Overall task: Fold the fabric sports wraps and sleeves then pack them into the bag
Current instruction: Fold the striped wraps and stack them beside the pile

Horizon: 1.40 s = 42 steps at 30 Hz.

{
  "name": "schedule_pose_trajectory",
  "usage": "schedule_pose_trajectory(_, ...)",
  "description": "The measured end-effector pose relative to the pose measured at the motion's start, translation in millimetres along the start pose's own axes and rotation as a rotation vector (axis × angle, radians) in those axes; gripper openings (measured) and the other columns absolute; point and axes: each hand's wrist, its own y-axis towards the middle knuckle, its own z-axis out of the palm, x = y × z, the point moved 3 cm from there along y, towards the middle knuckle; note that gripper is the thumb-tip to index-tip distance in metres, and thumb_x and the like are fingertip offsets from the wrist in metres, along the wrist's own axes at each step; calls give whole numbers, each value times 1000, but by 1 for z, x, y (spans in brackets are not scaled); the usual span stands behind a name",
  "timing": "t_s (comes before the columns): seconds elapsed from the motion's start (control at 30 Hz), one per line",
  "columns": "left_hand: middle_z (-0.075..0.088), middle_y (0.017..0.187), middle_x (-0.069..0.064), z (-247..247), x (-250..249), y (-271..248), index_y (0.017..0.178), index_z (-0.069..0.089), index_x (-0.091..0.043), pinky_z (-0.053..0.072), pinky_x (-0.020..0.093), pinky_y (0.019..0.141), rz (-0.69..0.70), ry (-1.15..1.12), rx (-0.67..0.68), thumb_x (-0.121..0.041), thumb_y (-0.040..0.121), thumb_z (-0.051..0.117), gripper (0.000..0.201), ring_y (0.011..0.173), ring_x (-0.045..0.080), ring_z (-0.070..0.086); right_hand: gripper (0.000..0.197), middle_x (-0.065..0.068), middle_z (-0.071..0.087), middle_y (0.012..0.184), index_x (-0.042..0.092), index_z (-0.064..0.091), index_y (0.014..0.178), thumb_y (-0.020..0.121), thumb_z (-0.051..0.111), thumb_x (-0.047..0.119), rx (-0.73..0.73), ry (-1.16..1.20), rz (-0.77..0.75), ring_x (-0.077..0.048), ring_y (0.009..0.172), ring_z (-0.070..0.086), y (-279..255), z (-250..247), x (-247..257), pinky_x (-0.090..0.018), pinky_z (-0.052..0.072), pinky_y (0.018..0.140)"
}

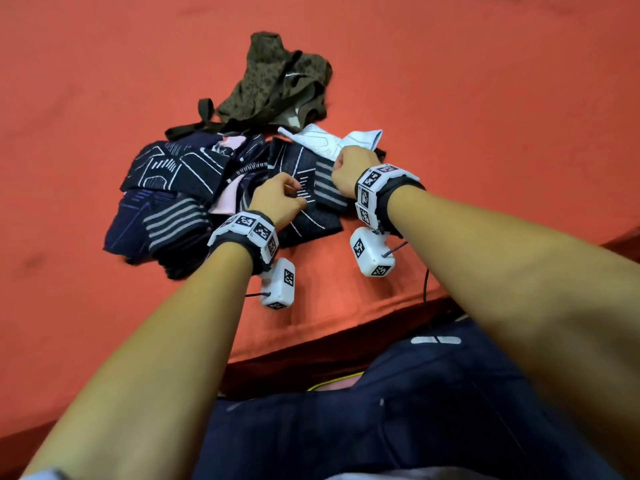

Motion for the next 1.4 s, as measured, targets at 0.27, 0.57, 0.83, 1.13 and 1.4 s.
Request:
schedule_pose_trajectory(0.27,58,132,7,39,-10,-3,148,36,-14,46,41,108,4,-164,252,-4,87,64,68,119,20,59,42,-16,60,126,6,48,132,91,53,14,118,0,69,-32,107,60,-6,12,-27,-34,47,81)
schedule_pose_trajectory(0.57,62,96,-2,27,3,-20,144,33,-22,48,23,72,2,-413,222,17,87,50,71,81,9,59,20,-12,68,93,11,61,80,96,49,10,329,187,-187,-28,87,60,-23,40,14,-35,49,82)
schedule_pose_trajectory(0.83,62,86,-4,6,27,-41,130,51,-19,45,15,62,-39,-422,162,12,88,46,52,72,6,57,28,-2,64,92,12,69,97,86,47,1,186,304,-108,-23,79,59,-32,50,22,-32,49,69)
schedule_pose_trajectory(1.13,71,98,-6,0,40,-57,116,64,-32,48,23,78,-42,-488,238,-7,63,52,59,92,9,62,52,-9,50,81,29,38,121,79,50,1,75,282,-163,-27,66,50,-29,54,16,-36,43,58)
schedule_pose_trajectory(1.4,58,61,-6,-5,42,-57,115,60,-33,40,14,47,21,-376,230,15,86,46,58,47,-1,49,58,-4,64,97,18,36,125,88,62,55,73,425,-29,-27,84,65,-26,57,18,-45,57,84)
